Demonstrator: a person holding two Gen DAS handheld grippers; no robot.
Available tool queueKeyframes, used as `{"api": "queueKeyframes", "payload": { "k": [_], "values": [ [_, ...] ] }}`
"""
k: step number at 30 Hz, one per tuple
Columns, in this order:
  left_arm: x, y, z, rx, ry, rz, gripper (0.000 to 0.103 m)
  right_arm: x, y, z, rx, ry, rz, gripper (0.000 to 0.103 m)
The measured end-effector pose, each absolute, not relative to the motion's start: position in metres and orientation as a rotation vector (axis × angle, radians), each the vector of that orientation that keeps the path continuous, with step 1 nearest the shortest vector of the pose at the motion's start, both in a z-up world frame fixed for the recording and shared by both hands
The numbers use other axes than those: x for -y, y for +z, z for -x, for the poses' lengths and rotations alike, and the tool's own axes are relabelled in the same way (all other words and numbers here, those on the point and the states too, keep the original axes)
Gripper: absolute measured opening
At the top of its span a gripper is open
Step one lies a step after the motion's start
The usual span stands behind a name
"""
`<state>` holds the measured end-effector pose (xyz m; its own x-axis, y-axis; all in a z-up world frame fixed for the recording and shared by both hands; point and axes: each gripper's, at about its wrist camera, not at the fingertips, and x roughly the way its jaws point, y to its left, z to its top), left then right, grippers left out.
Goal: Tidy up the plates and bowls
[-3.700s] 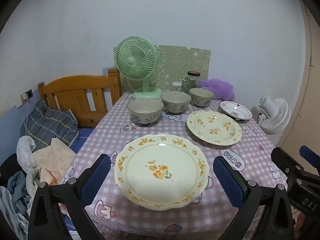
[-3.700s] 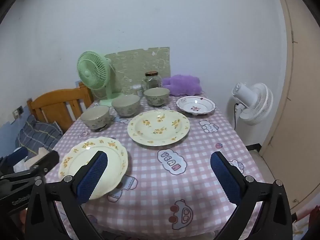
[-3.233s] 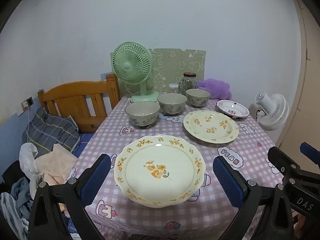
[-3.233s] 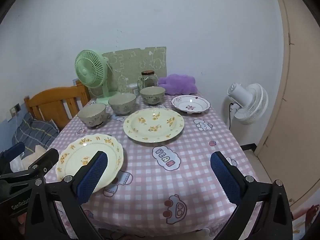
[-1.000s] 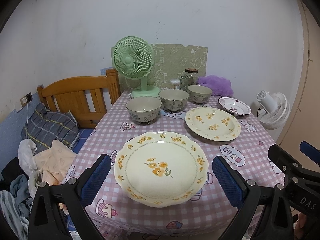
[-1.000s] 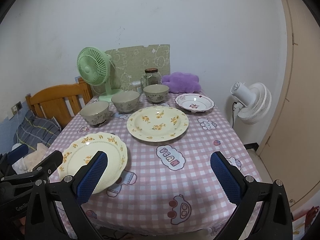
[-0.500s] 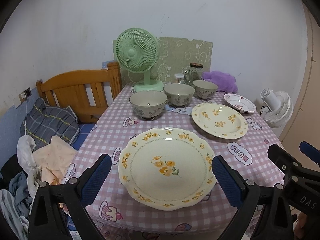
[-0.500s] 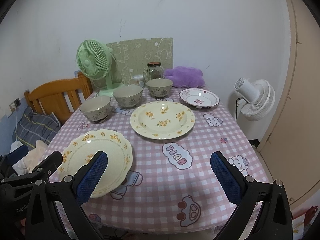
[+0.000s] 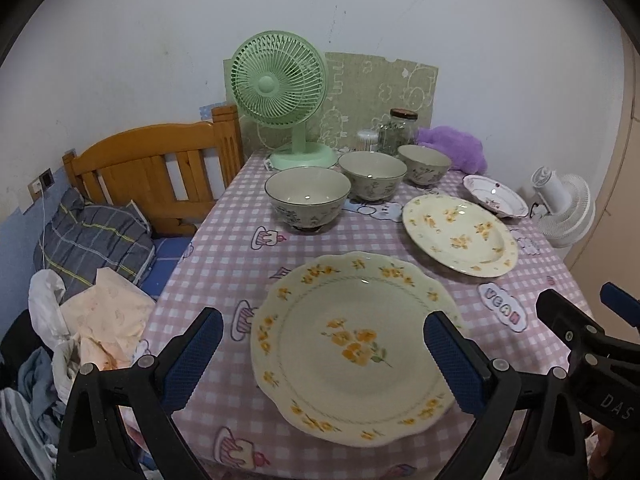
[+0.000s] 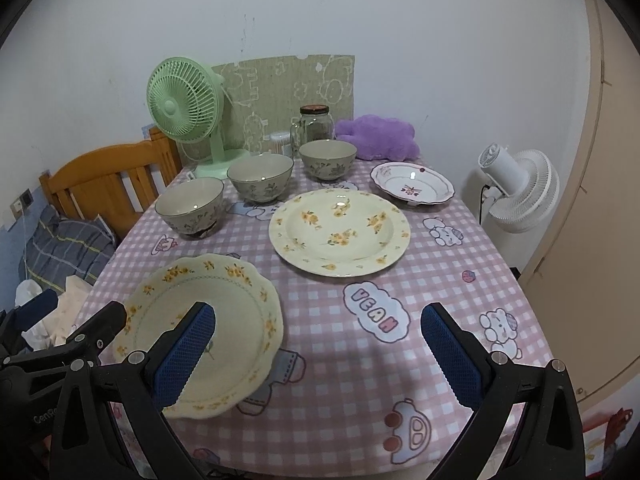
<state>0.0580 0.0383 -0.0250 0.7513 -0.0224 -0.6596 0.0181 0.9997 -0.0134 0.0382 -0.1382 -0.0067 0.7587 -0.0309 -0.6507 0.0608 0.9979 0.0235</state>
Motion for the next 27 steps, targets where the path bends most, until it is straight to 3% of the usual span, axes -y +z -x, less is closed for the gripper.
{"api": "queueKeyframes", "payload": {
  "k": [7,15,24,27],
  "values": [
    [-0.058,-0.044,-0.090,-0.795,-0.027,0.003,0.098,0.119,-0.023,-0.072,-0.775,-0.042,-0.062,0.103],
    [-0.075,-0.081,-0.129,-0.900,-0.062,-0.001,0.093,0.095,-0.059,-0.110,-0.878,-0.042,-0.059,0.093],
    [-0.074,-0.118,-0.156,-1.012,-0.138,0.004,0.083,0.083,-0.108,-0.137,-1.037,-0.064,-0.071,0.079],
    [-0.073,-0.123,-0.161,-1.029,-0.168,0.010,0.074,0.081,-0.114,-0.141,-1.060,-0.066,-0.075,0.076]
  ]
}}
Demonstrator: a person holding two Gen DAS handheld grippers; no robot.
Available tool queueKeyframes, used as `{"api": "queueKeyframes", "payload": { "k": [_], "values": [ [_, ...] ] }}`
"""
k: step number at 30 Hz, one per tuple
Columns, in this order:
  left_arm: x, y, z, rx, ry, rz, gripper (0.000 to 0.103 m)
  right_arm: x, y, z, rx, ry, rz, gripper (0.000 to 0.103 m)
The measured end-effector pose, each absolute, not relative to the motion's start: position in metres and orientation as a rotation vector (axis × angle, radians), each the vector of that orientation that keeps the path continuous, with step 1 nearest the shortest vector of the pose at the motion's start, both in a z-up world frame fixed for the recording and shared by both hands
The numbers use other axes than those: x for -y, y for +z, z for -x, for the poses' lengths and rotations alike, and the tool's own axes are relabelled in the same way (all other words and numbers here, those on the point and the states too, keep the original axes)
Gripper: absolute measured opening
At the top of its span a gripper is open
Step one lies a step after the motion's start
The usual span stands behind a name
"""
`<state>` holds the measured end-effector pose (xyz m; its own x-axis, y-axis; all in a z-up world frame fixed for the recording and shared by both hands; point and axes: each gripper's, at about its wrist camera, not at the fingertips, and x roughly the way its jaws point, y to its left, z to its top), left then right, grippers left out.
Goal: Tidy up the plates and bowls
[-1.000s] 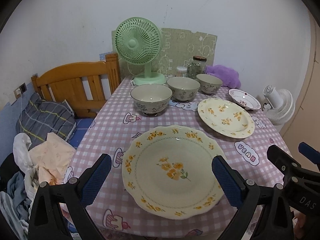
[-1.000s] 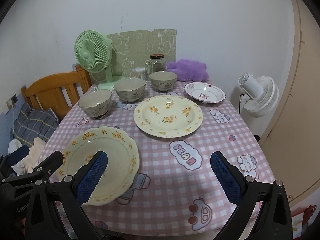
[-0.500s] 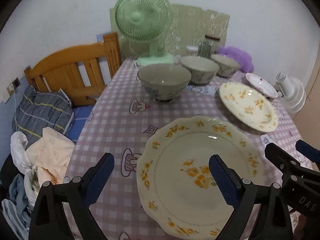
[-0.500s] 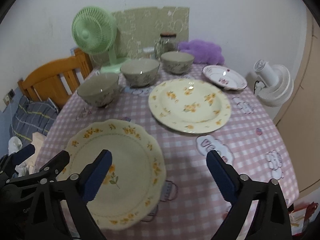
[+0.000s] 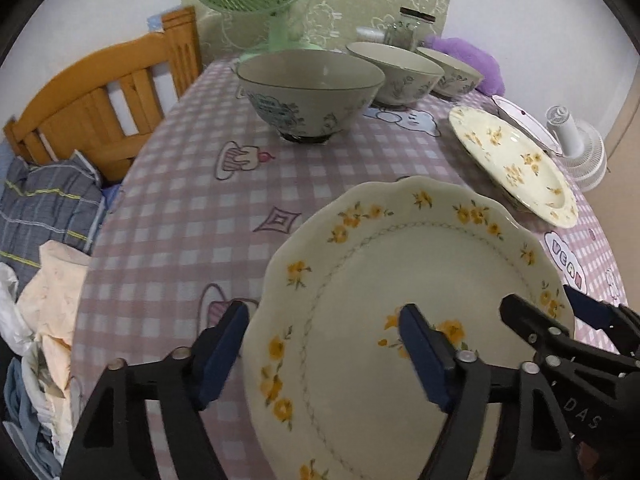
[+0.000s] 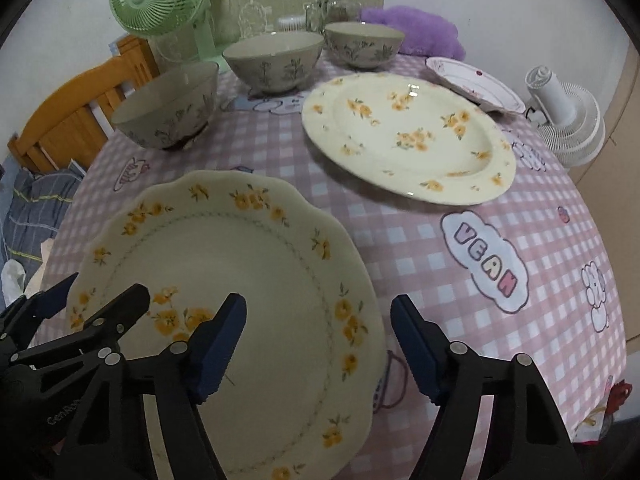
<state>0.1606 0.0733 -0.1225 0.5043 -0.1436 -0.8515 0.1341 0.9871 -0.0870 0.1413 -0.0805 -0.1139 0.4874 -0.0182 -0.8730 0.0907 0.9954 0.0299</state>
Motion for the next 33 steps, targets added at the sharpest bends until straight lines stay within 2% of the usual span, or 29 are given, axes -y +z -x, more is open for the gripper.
{"api": "queueKeyframes", "payload": {
  "k": [2,5,8,19,33],
  "values": [
    [-0.071,-0.124,-0.162,-1.033,-0.181,0.006,0.072,0.079,-0.117,-0.144,-1.076,-0.063,-0.077,0.070],
    [-0.069,-0.126,-0.163,-1.042,-0.179,-0.024,0.072,0.078,-0.120,-0.146,-1.091,-0.078,-0.070,0.068],
    [-0.066,-0.128,-0.166,-1.050,-0.185,-0.042,0.075,0.077,-0.123,-0.148,-1.110,-0.081,-0.065,0.068],
    [-0.054,-0.124,-0.159,-1.094,-0.166,-0.062,0.074,0.083,-0.124,-0.148,-1.156,-0.101,-0.081,0.068],
    [0.015,-0.097,-0.147,-1.086,-0.158,-0.017,0.074,0.153,-0.086,-0.133,-1.114,-0.086,-0.045,0.068]
  ]
}}
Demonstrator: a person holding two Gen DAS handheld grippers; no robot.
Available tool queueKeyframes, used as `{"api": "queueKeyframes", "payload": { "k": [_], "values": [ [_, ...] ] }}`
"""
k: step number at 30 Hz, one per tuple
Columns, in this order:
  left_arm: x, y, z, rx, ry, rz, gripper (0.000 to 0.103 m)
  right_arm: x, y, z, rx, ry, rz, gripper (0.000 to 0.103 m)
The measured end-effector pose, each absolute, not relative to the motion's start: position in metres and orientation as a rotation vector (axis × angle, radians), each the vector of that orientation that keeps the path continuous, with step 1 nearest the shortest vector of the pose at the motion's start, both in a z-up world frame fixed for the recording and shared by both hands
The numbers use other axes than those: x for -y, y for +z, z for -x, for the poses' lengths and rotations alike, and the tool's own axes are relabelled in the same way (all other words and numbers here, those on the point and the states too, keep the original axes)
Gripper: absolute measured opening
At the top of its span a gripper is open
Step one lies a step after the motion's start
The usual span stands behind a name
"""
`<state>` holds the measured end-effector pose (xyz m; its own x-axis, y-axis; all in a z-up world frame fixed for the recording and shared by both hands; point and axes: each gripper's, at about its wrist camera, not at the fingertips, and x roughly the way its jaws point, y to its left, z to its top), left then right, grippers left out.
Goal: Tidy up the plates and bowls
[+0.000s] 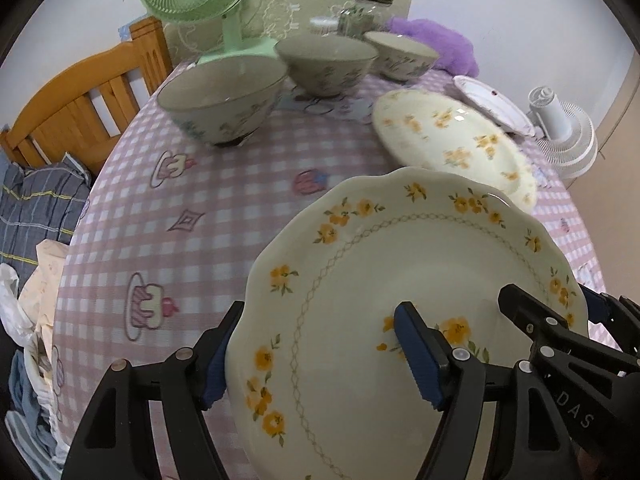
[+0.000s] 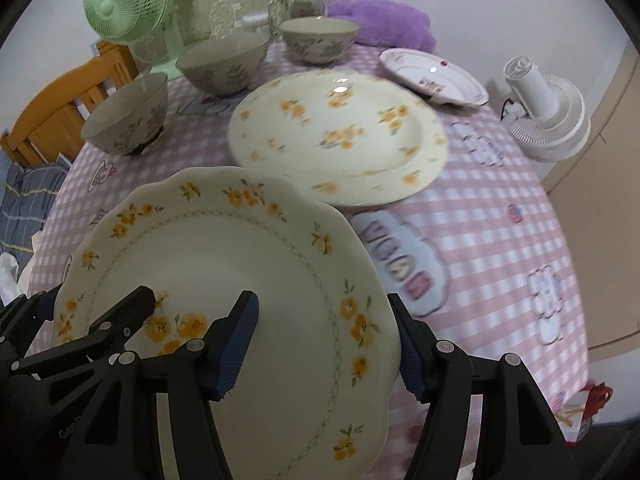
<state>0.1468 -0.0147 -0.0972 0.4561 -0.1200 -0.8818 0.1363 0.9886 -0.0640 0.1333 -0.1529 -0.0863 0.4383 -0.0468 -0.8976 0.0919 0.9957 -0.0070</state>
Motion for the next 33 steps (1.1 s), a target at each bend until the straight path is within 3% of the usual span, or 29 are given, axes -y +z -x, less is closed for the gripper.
{"api": "queueKeyframes", "payload": {
  "k": [17,33],
  "values": [
    [0.118,-0.087,-0.134,-1.044,-0.143,-0.031,0.075,0.259,-0.076,-0.125,-1.095,-0.071,-0.063,0.068],
    [0.204,-0.115,-0.140,-1.080,-0.177,-0.041,0.075,0.348,-0.097,-0.121,-1.130,-0.108,-0.071,0.067]
  ]
}}
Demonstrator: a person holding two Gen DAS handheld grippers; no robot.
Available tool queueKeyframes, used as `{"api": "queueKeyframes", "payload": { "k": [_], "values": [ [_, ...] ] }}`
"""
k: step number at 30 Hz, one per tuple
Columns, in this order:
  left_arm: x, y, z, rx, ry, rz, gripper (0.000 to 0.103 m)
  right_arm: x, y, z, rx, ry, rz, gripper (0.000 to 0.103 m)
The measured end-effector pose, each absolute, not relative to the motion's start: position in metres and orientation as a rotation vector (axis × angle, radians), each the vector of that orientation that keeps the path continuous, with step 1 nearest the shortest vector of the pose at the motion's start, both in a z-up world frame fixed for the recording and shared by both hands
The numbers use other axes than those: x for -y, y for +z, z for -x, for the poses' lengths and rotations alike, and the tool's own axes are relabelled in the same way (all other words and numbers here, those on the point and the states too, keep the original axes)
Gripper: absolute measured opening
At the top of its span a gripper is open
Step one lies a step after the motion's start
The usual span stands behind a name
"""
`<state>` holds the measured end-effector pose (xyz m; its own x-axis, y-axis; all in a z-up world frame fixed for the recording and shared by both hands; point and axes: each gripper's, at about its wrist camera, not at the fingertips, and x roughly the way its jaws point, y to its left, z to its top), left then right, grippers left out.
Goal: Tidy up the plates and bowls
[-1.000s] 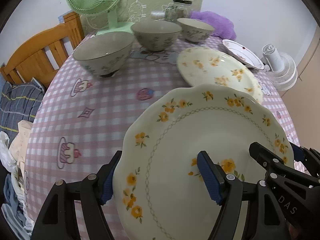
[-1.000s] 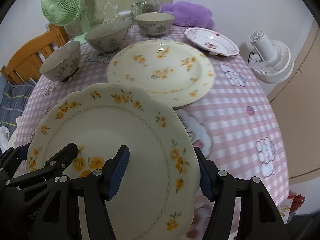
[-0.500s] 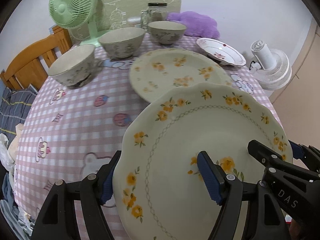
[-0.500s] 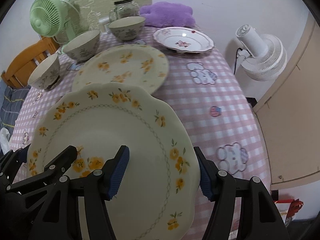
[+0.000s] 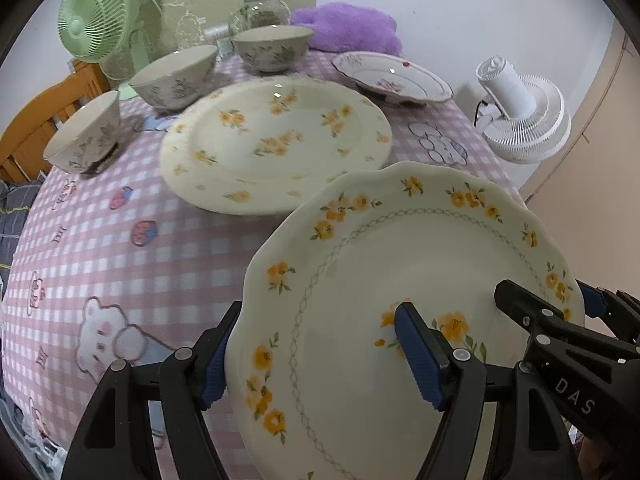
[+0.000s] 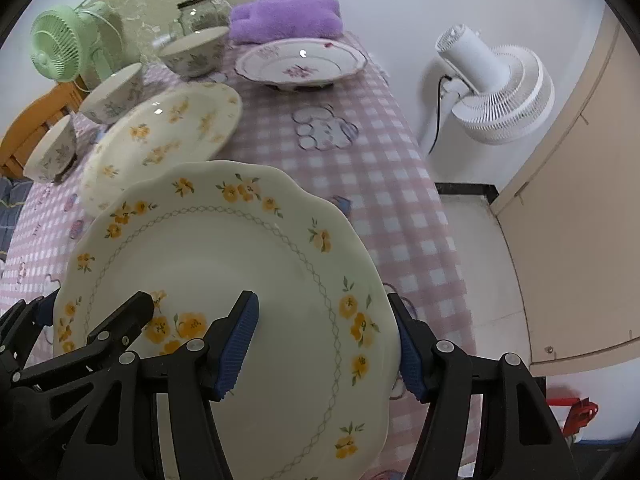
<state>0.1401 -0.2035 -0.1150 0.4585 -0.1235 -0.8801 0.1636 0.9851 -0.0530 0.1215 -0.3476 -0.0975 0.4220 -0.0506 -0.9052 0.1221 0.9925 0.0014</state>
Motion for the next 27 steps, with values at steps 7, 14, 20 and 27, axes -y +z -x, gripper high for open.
{"api": "queueKeyframes", "payload": {
  "k": [7,14,20,27],
  "values": [
    [0.217,-0.127,-0.145,-1.118,-0.151,-0.046,0.075,0.365,-0.112,-0.125,-1.167,-0.091,-0.085,0.067],
    [0.218,-0.134,-0.148,-1.140,-0.136,-0.037,0.075,0.368,-0.122,-0.130,-1.194,-0.073,-0.095,0.067],
    [0.216,-0.135,-0.154,-1.170,-0.152,-0.024,0.078,0.371,-0.121,-0.133,-1.201,-0.063,-0.122,0.068],
    [0.210,-0.119,-0.154,-1.139,-0.204,-0.032,0.086,0.370,-0.103,-0.130,-1.155,-0.107,-0.133,0.068]
  ]
}}
